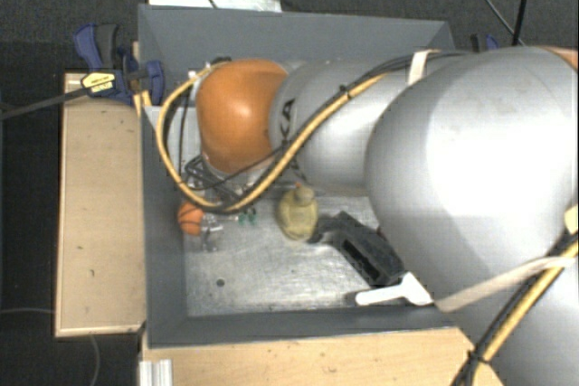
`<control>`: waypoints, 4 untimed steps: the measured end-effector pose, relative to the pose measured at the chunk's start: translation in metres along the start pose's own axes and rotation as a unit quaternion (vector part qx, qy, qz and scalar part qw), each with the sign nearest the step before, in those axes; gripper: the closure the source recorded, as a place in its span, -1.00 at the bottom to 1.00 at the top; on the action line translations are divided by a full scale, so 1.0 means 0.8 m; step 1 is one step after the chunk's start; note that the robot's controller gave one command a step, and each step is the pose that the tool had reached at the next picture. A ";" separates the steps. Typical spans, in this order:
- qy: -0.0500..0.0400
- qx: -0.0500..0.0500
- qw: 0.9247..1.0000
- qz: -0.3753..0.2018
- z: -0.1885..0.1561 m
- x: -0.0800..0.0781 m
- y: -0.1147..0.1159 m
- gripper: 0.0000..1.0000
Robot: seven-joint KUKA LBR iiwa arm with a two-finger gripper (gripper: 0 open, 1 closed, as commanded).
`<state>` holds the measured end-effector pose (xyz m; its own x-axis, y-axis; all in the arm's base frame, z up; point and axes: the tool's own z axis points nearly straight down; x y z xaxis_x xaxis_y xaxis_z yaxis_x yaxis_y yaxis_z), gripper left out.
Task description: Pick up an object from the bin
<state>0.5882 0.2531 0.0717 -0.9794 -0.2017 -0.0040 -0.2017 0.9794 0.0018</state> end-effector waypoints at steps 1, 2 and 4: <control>0.000 0.000 1.000 0.001 -0.003 -0.001 0.000 1.00; 0.001 0.000 1.000 0.001 -0.010 0.001 0.000 1.00; 0.001 0.000 1.000 0.001 -0.056 0.000 0.000 1.00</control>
Offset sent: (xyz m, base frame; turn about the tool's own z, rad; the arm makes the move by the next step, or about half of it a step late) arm -0.0001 -0.0001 0.0424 0.0000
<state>0.5882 0.2529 0.1168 -0.9800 -0.1990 -0.0012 -0.1990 0.9800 0.0011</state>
